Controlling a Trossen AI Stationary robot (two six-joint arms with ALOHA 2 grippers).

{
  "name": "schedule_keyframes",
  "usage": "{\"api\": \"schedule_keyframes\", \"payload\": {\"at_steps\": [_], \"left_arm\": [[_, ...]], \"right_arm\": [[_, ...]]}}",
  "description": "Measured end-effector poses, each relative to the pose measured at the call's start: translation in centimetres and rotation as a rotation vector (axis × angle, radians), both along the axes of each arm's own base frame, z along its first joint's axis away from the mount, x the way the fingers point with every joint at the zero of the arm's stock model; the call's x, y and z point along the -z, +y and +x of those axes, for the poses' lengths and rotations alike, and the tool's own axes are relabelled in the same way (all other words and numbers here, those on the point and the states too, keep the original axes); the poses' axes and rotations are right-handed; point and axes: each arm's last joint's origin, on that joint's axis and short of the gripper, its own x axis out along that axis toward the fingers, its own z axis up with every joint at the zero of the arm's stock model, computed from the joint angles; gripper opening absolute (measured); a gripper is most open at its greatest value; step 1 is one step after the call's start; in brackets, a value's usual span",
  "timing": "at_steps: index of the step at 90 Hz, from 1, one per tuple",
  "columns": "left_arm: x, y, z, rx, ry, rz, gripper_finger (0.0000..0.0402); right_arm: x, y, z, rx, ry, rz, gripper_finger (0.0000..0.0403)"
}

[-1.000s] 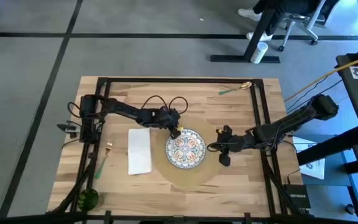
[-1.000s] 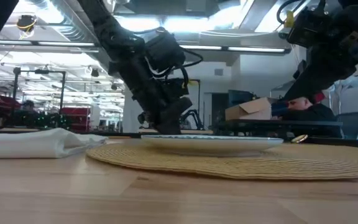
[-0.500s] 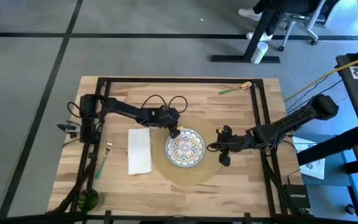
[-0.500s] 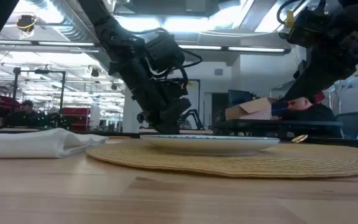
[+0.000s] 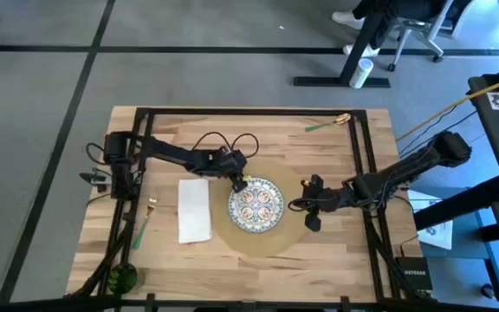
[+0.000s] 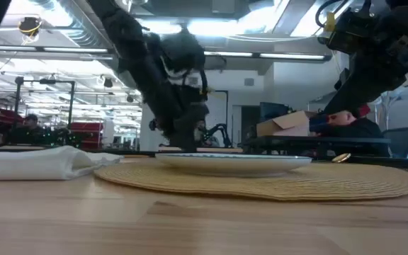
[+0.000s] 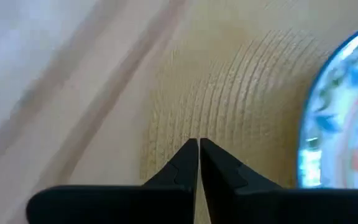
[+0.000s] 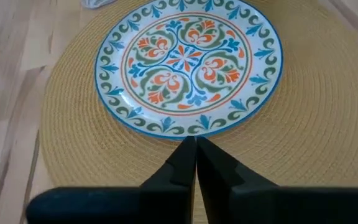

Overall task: Set table place
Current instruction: Adjust the brown placemat, then adjust the white table napkin

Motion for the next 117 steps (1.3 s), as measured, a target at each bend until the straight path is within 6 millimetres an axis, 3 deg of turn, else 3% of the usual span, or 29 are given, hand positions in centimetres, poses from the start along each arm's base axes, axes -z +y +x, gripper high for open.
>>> {"api": "schedule_keyframes", "payload": {"at_steps": [7, 26, 49, 77, 97, 117], "left_arm": [[-1.9, -0.3, -0.7, -0.016, -0.024, -0.006, 0.0], [-4.2, -2.9, -3.3, -0.062, 0.066, -0.022, 0.0], [-2.8, -6.0, -6.6, -0.215, 0.349, -0.15, 0.0], [-1.4, -7.8, -8.8, -0.36, 0.453, -0.236, 0.0], [0.7, -7.6, -10.2, -0.418, 0.486, -0.262, 0.0], [2.0, -6.7, -10.4, -0.41, 0.435, -0.286, 0.0]], "right_arm": [[0.0, 0.0, 0.0, 0.0, 0.0, 0.0, 0.0], [0.0, 0.0, 0.0, 0.001, 0.0, -0.001, 0.0], [0.0, 0.0, 0.0, 0.0, -0.001, -0.001, 0.0], [0.0, 0.0, 0.0, 0.0, -0.001, 0.0, 0.0], [0.0, 0.0, 0.0, 0.0, -0.001, 0.0, 0.0], [0.0, 0.0, 0.0, 0.0, -0.001, 0.0, 0.0]]}}
